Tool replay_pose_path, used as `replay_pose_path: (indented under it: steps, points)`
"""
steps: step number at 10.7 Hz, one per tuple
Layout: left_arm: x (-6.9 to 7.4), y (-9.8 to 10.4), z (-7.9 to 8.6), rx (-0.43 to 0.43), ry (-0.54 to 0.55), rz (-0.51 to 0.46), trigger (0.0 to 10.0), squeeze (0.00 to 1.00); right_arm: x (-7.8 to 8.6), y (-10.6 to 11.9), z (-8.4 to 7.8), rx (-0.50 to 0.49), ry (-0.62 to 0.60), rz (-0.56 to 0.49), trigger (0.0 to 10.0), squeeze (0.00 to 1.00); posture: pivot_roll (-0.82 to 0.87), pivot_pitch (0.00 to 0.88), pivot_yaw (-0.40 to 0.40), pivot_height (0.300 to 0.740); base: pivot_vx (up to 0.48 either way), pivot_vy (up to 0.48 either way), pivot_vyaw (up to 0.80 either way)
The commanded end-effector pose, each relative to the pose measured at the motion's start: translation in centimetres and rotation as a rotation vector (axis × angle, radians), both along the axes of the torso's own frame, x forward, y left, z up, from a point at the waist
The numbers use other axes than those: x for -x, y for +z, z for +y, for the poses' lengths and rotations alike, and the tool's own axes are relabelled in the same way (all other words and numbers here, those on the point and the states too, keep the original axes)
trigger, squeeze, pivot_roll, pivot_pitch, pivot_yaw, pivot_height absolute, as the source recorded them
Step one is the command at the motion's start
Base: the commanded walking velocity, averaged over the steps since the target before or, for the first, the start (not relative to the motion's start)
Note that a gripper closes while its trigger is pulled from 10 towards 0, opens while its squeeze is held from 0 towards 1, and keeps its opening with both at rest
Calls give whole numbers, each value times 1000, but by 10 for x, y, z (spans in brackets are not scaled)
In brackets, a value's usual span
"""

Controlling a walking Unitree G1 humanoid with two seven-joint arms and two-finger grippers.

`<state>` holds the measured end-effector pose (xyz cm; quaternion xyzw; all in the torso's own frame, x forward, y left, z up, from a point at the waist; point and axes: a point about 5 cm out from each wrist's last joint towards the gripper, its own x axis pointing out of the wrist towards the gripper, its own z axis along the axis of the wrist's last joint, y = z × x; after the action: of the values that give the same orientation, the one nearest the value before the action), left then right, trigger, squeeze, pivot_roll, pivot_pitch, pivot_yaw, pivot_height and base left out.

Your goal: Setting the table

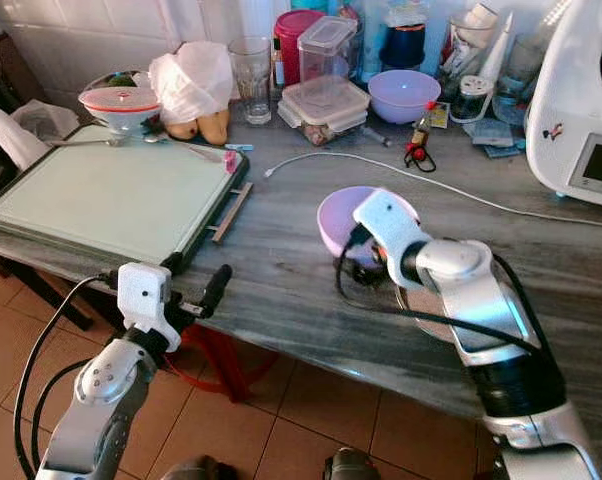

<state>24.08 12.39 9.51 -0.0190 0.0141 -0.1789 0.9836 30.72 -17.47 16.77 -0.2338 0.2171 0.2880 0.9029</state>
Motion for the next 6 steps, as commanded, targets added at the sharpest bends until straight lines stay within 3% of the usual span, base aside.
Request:
replay_pose_path:
  steps: [1, 3, 6]
  points:
    - [-2, 0, 1, 4, 1, 1, 10000, 0, -2, 17, 4, -23, 0, -62, 10000, 1000, -65, 24, 56, 740, 0, 0, 0]
    - [0, -2, 4, 10, 24, 15, 10000, 0, -1, 23, 9, -61, -15, -106, 10000, 1000, -64, 26, 54, 740, 0, 0, 0]
    - [2, -5, 11, 15, 93, 48, 10000, 0, 0, 29, 23, -240, -118, -304, 10000, 1000, -44, 18, 55, 740, 0, 0, 0]
